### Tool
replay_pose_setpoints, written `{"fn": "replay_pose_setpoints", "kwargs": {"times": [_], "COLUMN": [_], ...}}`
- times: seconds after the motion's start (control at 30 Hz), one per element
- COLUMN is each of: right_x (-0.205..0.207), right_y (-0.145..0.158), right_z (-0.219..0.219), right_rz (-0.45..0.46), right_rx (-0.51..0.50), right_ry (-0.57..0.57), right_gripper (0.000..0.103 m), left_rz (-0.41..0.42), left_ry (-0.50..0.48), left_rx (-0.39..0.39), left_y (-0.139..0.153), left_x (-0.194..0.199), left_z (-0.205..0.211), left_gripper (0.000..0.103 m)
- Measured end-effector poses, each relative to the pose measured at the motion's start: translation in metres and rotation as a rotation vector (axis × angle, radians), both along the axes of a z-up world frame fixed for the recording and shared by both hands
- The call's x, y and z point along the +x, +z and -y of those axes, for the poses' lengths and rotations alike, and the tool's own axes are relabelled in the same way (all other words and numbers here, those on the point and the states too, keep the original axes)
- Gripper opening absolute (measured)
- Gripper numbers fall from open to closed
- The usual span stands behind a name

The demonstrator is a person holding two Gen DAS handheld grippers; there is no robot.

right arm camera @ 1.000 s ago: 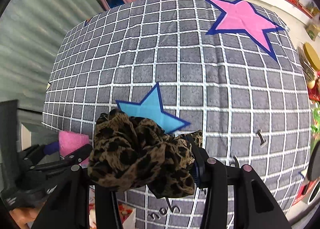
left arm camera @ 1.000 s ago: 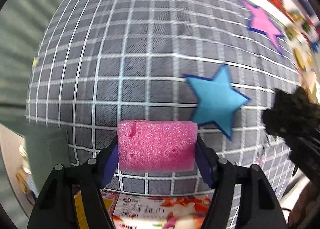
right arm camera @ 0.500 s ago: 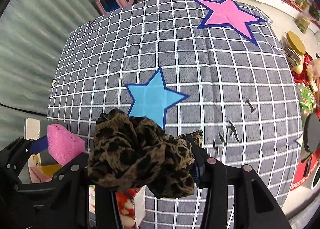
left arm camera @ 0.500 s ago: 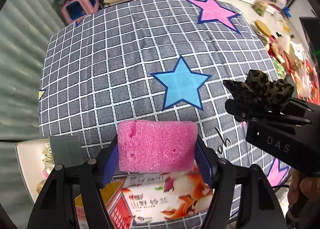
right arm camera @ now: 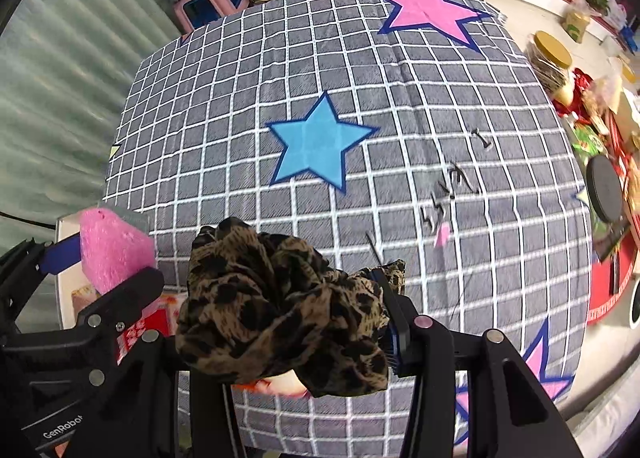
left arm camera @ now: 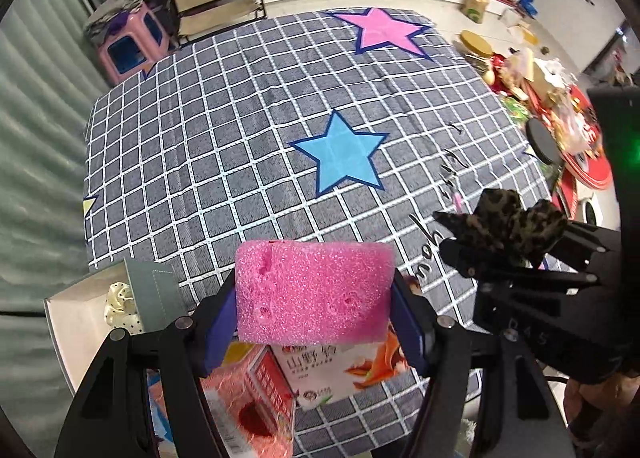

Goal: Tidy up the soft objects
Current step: 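Lift the pink sponge with left tool while right tool lifts the leopard scrunchie toward the box, then carry the pink sponge with left tool while right tool carries the leopard scrunchie over the box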

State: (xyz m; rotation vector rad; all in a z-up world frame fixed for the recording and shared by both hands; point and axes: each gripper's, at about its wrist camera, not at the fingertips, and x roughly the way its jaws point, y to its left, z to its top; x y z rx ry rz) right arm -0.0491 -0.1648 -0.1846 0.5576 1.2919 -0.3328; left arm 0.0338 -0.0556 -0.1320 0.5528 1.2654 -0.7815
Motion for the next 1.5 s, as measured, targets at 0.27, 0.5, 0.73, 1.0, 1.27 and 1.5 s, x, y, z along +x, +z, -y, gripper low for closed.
{"fn": "replay_pose_setpoints", "kwargs": {"times": [0.27,0.5,0.73,1.0,1.27,1.5], "right_x": [-0.034,-0.053,-0.046,-0.019,0.003,0.016], "right_y": [0.020,0.039,0.073,0.102,0.106,0.106], "right_z": [-0.033,-0.074,-0.121,-0.169,-0.207,-0.234], "right_rz": [0.000,0.005,0.057,0.096,0.087,0.074], "right_rx": [-0.016,-0.006,-0.027,-0.084,-0.104,-0.121], "right_ry": [-0.057,-0.084,-0.042,0.087,0.214,0.309], "right_gripper": [0.048,0.048,0.048,0.048,0.048,0.048], "left_rz": [0.031,0.102,0.141,0.162,0.162,0.166], "left_ry": [-0.105,-0.144,-0.094,0.039,0.155,0.210], "left_rx": [-0.077,-0.111,-0.123,-0.116,-0.116,-0.116], "left_y": [0.033,0.058,0.073,0.072,0.065,0.060], "left_x": [-0.029,-0.045,-0.038,-0.022,-0.014,-0.012], "left_z": [-0.037,-0.085,-0.142,-0.198,-0.239,-0.264], "left_gripper": [0.072,0.072,0.072,0.072,0.072,0.072]}}
